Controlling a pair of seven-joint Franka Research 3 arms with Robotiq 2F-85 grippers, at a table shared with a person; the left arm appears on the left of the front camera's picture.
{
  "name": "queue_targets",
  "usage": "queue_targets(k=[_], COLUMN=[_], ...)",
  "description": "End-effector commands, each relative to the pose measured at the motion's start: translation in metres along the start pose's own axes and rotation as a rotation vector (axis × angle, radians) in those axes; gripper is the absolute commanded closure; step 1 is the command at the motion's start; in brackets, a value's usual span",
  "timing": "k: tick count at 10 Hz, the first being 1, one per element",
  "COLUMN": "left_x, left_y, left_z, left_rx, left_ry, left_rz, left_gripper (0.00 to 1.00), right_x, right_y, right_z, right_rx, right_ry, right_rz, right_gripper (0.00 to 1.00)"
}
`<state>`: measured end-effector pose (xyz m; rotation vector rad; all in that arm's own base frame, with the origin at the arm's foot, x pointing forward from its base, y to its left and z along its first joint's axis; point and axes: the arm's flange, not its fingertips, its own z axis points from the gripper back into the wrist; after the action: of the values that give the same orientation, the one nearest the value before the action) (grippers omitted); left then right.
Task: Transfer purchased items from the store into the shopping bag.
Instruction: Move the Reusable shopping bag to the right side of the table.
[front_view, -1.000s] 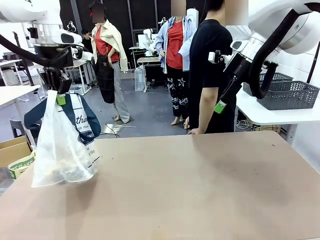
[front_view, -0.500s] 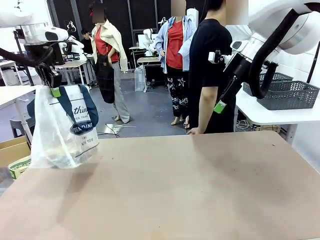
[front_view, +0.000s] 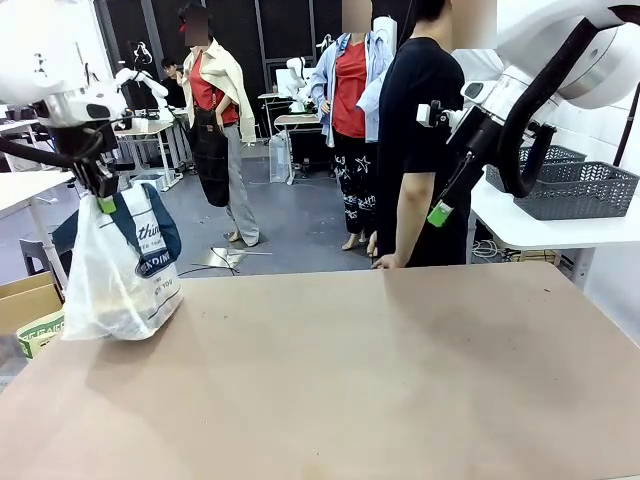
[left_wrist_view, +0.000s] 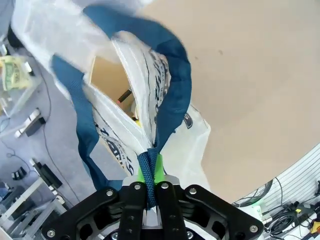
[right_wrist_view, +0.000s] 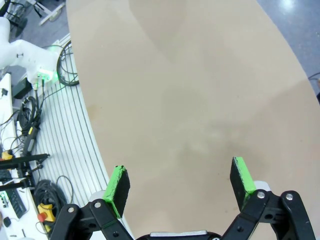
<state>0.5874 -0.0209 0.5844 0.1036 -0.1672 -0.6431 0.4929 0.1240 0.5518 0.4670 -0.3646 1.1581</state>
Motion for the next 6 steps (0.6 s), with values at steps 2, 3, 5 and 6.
queue_targets(k=[2, 3, 5, 6], left_x=[-0.028, -0.037, -0.051, -0.054], left_y=[-0.012, -0.011, -0.007, -0.01], left_z=[-0.005, -0.009, -0.019, -0.02], left_rx=[-0.034, -0.061, -0.098, -0.123], left_ry=[0.009, 0.019, 0.039, 0.052], left_rz=[0.044, 0.059, 0.101, 0.108], left_gripper=[1.0, 1.0, 1.0, 1.0], right_x=[0.0, 0.0, 0.0, 0.0], right_y=[0.001, 0.001, 0.001, 0.001], right_z=[-0.001, -0.001, -0.001, -0.001], right_rx=[0.016, 0.016, 0.016, 0.016], right_ry=[-0.014, -0.014, -0.014, -0.014], right_rz=[-0.019, -0.019, -0.019, -0.019], right_gripper=[0.0, 0.0, 0.0, 0.0])
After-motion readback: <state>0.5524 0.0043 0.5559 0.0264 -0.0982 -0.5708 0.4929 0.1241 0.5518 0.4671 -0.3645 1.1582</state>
